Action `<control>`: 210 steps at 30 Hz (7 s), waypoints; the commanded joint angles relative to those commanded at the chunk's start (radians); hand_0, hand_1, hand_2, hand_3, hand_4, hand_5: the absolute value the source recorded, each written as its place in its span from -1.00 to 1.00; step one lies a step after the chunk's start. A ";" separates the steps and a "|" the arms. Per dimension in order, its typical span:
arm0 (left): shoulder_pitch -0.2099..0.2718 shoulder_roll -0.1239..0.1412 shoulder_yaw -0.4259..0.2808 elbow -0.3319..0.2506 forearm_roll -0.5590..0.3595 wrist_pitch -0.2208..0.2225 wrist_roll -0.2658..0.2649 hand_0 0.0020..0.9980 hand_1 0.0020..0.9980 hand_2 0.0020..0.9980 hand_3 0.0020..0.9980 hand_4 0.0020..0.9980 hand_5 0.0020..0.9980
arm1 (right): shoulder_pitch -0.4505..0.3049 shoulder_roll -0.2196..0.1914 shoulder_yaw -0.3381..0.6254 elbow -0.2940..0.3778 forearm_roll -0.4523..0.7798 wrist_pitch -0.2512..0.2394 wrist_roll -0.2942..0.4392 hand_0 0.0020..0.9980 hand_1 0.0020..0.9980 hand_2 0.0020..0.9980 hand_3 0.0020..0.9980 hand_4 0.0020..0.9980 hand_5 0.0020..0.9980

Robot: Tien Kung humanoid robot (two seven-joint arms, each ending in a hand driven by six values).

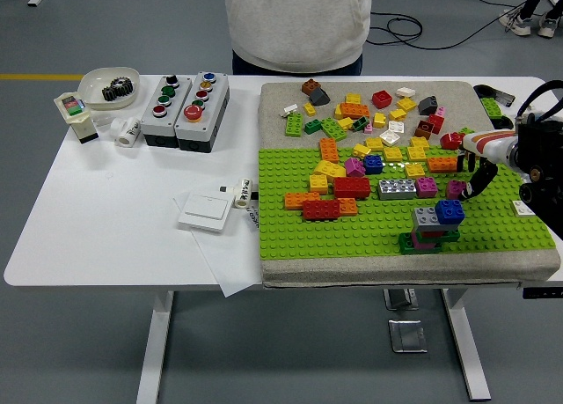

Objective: Pick up the brick,pile it on top of brick,press brick,pick up the brick,pile it on top of brick,press brick

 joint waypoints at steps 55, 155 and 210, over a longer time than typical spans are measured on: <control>-0.009 0.000 -0.003 -0.003 0.011 0.003 0.001 0.16 0.44 0.37 0.10 0.13 0.23 | -0.050 0.023 -0.008 -0.061 0.018 -0.129 0.015 -0.03 -0.13 -0.02 -0.04 0.76 -0.27; 0.006 0.001 -0.003 0.000 0.021 0.002 0.005 0.17 0.44 0.37 0.10 0.13 0.23 | -0.337 -0.409 0.162 0.902 -0.065 -0.242 0.042 0.62 -0.05 0.01 -0.05 0.63 -0.26; -0.001 0.003 0.007 -0.002 0.005 0.000 -0.002 0.17 0.44 0.37 0.10 0.13 0.23 | -0.309 -0.458 0.093 0.913 -0.190 -0.263 0.131 1.00 0.57 0.64 -0.05 0.71 -0.28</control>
